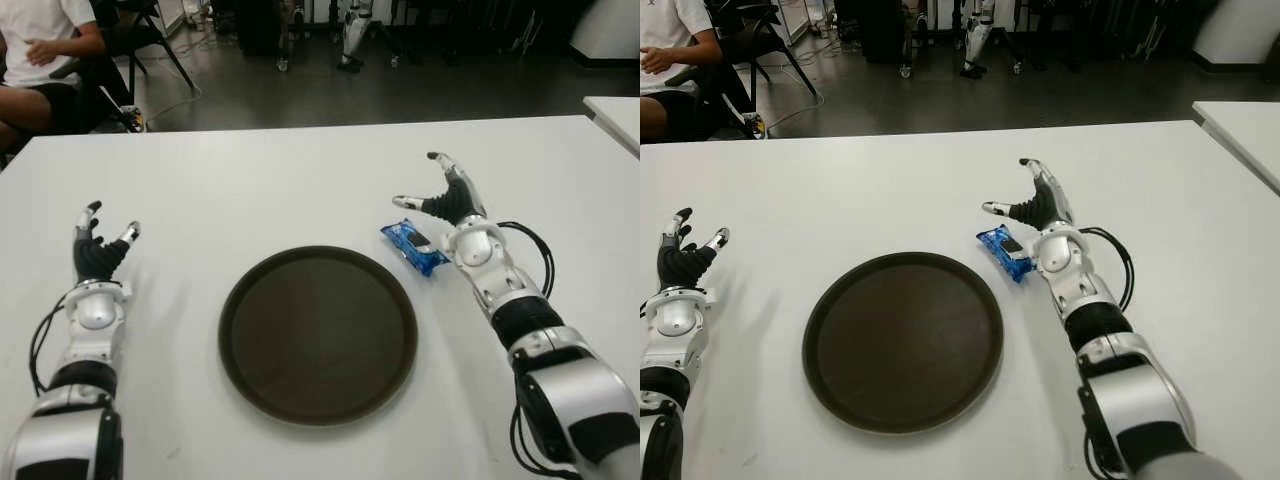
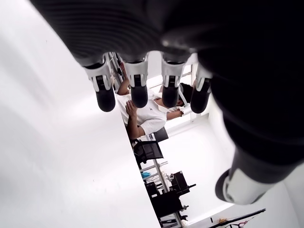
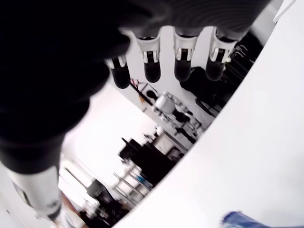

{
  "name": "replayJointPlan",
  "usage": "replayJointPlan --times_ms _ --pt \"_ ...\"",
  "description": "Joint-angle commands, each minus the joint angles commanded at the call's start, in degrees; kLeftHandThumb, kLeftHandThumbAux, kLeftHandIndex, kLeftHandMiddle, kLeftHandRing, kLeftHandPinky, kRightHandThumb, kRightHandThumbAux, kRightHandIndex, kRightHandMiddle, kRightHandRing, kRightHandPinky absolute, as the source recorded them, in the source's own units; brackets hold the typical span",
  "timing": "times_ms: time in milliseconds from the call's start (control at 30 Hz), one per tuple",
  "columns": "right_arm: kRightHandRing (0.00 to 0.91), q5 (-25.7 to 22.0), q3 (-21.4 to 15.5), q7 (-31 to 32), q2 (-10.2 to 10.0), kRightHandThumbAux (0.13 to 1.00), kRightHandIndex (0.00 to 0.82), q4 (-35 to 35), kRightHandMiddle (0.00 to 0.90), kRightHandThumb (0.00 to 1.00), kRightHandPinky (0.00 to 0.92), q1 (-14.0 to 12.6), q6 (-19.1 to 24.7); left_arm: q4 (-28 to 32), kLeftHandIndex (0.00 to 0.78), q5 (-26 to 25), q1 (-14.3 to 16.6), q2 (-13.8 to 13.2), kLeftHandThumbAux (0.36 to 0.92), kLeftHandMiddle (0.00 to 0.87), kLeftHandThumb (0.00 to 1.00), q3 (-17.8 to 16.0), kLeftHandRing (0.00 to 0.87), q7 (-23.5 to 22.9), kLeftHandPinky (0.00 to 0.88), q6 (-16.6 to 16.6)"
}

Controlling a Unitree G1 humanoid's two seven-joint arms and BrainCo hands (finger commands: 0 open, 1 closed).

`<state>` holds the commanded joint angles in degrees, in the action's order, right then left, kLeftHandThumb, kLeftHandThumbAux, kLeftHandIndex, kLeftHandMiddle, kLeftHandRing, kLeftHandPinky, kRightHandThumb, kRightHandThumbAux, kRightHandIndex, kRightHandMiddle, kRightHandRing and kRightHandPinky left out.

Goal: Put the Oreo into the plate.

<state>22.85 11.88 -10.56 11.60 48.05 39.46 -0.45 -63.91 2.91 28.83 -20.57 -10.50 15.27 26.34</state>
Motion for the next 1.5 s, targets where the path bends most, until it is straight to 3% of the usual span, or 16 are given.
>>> replayJointPlan --times_ms 367,800,1500 --pt "0.000 3.6 3.3 4.6 1.0 0.621 0.000 -5.3 0.000 0.000 0.000 -1.0 8.9 0.1 0.002 0.0 0.1 0.3 0.708 0.000 0.000 -0.1 0.000 0.4 0.000 0.1" --pt "0.000 6.1 5.5 5.1 1.5 0.584 0.000 -4.4 0.000 0.000 0.000 -0.4 10.7 -0.1 0.000 0.0 0.1 0.1 0.686 0.000 0.000 0.0 0.000 0.6 0.000 -0.2" --pt "0.000 9.2 8.6 7.3 2.1 0.583 0.000 -6.3 0.000 0.000 0.000 -0.4 15.3 0.0 0.000 0.4 0.1 0.0 0.696 0.000 0.000 0.4 0.000 1.0 0.000 -1.4"
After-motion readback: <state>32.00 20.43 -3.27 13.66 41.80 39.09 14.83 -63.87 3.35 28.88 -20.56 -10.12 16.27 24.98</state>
